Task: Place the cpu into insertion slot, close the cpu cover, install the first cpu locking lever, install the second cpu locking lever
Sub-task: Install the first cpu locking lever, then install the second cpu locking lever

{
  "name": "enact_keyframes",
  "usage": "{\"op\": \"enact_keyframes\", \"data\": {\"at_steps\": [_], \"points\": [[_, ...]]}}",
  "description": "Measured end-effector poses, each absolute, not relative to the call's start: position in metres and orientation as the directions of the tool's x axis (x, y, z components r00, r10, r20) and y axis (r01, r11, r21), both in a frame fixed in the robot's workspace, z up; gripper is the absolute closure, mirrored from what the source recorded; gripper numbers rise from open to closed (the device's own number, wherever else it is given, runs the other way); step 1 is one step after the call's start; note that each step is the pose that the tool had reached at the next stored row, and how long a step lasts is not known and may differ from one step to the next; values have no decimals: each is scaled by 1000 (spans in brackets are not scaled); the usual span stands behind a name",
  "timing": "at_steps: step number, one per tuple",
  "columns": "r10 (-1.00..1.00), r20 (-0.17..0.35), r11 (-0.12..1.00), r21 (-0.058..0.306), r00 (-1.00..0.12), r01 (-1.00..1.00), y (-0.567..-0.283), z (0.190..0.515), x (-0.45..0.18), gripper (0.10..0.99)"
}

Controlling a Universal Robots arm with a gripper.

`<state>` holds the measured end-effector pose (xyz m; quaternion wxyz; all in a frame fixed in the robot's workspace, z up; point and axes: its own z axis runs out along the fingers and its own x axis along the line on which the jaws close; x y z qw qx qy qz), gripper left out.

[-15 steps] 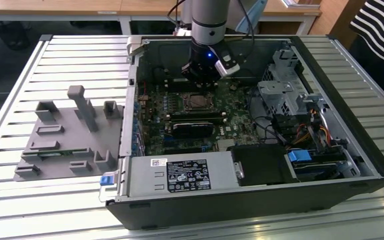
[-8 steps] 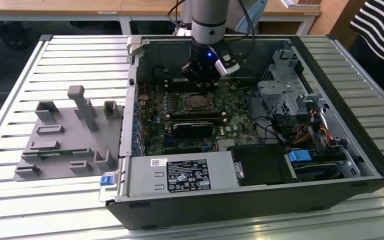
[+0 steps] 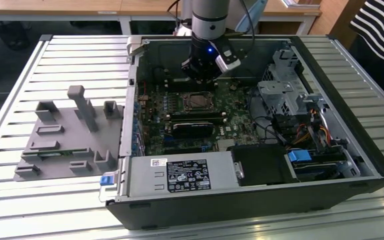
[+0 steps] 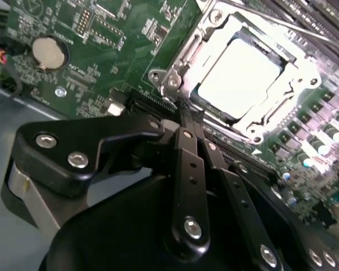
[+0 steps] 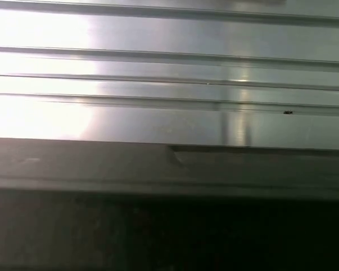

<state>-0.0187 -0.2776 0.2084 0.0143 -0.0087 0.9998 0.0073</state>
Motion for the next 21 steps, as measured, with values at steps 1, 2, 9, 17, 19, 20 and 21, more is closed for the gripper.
{"op": "enact_keyframes", "data": {"at_steps": [1,2,9,17,19,20,21], "points": [[-17,-29,1000,14,-999,-18,-278,210,-19,980],[-17,-29,1000,14,-999,-18,-278,211,-19,980],[-17,-29,1000,14,-999,-18,-281,211,-18,980],[-17,-29,1000,14,-999,-18,-284,211,-18,980],[-17,-29,1000,14,-999,-18,-285,211,-17,980],[-17,-29,1000,14,-999,-18,-285,211,-17,980],[-17,-29,1000,14,-999,-18,-286,211,-17,980]]}}
